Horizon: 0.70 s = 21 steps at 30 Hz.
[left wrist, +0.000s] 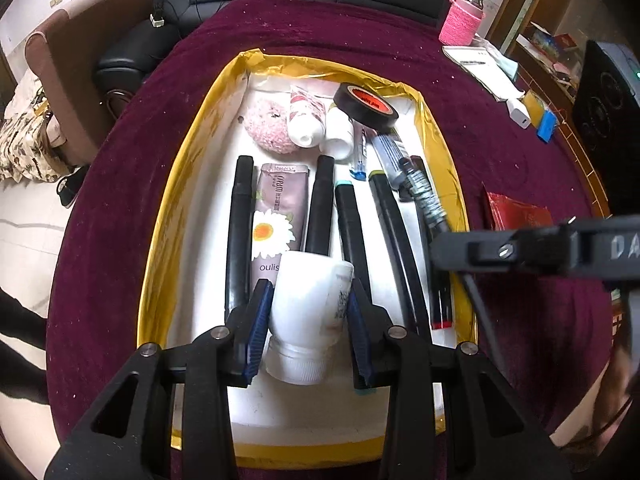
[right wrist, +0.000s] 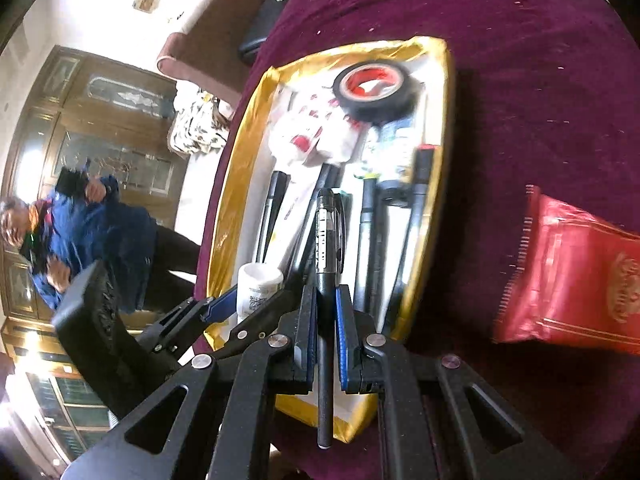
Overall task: Organize objects
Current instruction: 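Lower the bottle and pen into the tray and open both tools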
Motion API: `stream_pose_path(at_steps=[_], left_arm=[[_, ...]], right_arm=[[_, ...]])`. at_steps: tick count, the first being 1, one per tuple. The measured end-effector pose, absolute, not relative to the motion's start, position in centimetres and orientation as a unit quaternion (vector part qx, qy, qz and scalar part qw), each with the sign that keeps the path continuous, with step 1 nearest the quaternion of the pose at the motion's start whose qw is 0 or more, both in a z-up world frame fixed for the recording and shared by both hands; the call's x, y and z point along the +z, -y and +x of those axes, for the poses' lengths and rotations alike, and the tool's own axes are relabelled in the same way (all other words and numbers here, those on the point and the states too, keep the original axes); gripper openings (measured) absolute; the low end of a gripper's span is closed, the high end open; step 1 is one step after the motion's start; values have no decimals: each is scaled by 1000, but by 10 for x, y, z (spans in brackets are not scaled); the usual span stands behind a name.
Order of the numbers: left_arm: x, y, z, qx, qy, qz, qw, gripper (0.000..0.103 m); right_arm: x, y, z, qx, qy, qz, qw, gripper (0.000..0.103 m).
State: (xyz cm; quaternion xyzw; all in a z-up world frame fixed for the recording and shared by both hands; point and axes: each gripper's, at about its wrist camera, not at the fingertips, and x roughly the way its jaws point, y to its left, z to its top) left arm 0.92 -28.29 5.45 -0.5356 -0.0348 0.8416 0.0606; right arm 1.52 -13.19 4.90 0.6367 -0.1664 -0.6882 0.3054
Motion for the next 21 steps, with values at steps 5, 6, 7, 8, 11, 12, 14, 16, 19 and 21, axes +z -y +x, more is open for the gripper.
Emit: stream_pose_path(at_steps=[5,6,7,8,11,12,14,16,19,21], left_arm=[[54,290,8,836,62,-542,66,41],[54,292,8,834,67,-543,66,44],[56,294,9,834,73,-543,65,46],[57,296,9,835,77,-542,65,47],[66,302,10,838,90,-536,59,52],[68,303,11,839,90,-533,58,53],[76,302,12,846,80,-525,49,53],[85,298,14,856,59,-512,38,53],[102,289,17,876,28,-481,9,53],[117,284,20,888,6,-459,-37,53]], right_arm=[[46,141,14,-702,141,635,289,8],[50,138,11,-702,141,636,287,8],[50,138,11,-702,141,637,284,9],[49,138,10,-701,142,639,284,11],[51,131,17,-706,140,638,272,43],[51,136,12,-710,140,635,270,48],[58,135,13,-722,133,623,269,53],[69,136,15,-741,114,608,263,56],[81,134,13,-765,102,586,247,65],[89,129,15,-778,102,573,239,66]])
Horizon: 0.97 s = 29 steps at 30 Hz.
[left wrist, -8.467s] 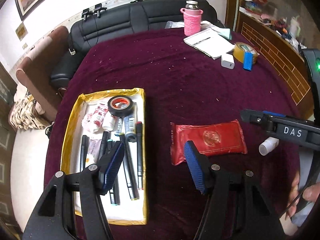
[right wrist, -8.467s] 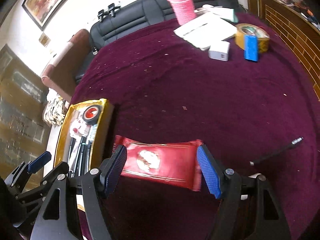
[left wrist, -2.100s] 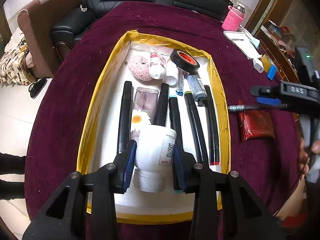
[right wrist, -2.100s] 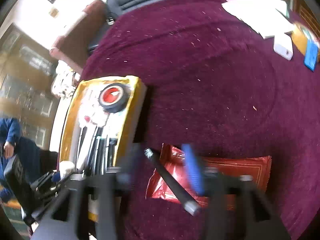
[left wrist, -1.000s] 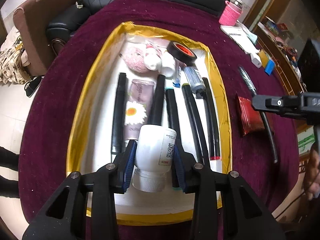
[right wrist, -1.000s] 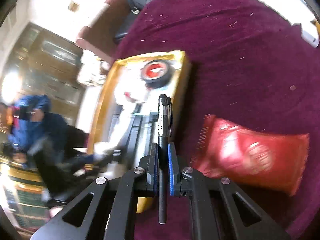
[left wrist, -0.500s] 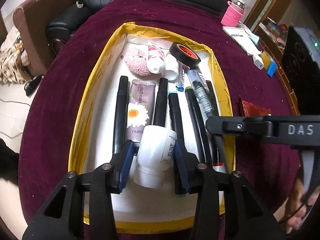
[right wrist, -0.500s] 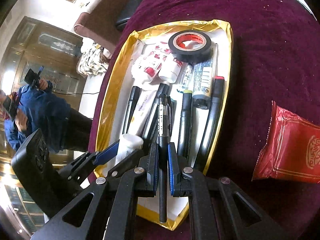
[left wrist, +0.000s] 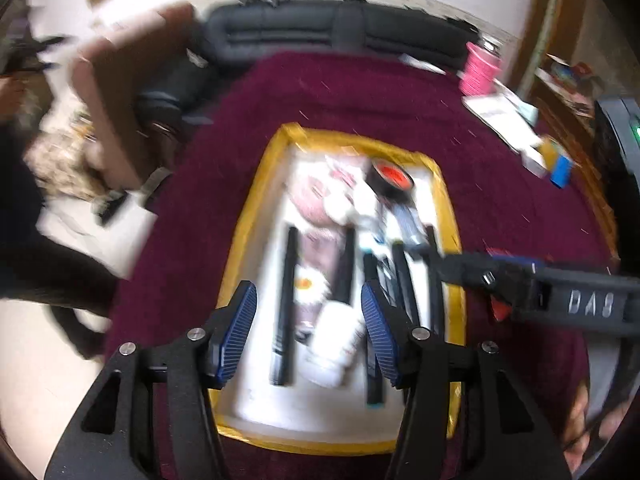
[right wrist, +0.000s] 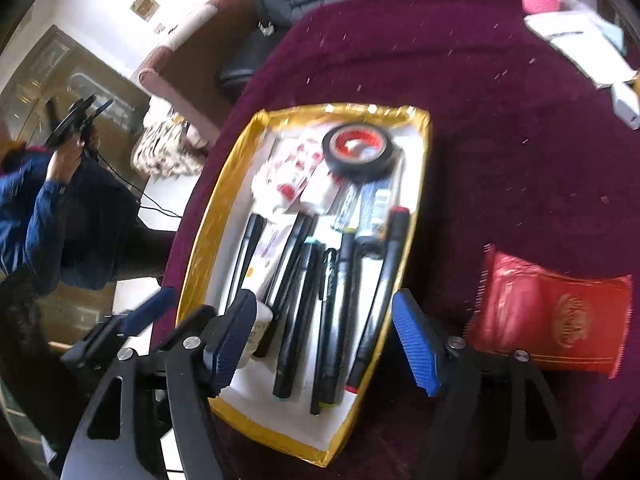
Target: Organize objects
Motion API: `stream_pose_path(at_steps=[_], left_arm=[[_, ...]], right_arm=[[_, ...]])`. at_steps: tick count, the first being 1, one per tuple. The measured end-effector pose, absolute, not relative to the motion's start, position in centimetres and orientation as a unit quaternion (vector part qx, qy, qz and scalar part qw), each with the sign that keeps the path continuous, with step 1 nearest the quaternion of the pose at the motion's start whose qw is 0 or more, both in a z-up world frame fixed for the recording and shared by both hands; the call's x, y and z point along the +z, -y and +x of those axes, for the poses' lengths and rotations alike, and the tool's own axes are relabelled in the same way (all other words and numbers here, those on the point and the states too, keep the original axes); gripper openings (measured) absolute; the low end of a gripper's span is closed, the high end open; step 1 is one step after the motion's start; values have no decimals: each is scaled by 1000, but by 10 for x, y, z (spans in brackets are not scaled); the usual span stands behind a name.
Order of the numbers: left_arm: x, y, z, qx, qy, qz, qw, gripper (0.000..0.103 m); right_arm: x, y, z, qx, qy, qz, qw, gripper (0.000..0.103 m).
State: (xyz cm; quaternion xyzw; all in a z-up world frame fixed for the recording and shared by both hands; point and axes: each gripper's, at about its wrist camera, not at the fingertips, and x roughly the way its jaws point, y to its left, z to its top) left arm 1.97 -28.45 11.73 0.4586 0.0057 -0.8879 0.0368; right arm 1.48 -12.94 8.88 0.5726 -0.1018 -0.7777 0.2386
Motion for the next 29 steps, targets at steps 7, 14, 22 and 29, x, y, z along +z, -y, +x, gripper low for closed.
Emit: stream_pose_path(at_steps=[7,14,22,29], left_arm=[[203,263,56,-943,20,306,126,103],[211,240,54,-949,-6,307,75,103],[205,228,56,-935,-22,333,123,103],[184,231,68,-908,-26,379,175,103]], right_arm=[[115,107,25,-822,96,516,219,66],[123,85,28,-834,90,501,212,69],[120,63,38,-841,47,495,216,69],[120,72,61,-847,-29,470,247,71]])
